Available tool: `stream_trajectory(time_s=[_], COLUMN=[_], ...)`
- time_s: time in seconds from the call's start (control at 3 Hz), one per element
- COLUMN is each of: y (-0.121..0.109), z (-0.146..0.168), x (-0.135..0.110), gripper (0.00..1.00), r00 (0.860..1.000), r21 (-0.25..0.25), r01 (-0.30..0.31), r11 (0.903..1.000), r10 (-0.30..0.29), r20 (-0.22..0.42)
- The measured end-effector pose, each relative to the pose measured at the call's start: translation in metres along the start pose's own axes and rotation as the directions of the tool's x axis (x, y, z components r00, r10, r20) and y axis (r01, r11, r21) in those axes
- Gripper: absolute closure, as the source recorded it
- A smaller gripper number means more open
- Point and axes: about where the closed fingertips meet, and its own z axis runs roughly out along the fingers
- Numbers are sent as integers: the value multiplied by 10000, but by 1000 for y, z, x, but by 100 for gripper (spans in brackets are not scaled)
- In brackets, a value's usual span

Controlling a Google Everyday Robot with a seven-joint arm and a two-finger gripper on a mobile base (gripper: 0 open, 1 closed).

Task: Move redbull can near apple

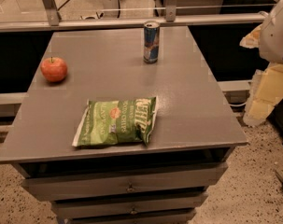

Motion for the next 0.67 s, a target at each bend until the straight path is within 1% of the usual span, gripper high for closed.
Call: stream_trajectory(time_s=[0.33,0.67], y=[0,-37], z=[0,18], x=[0,-11], gripper=[0,0], r00=[10000,9968], r21=[2,694], r01=[0,-366], r11=[10000,9969], r10=[0,314], r20=[1,740])
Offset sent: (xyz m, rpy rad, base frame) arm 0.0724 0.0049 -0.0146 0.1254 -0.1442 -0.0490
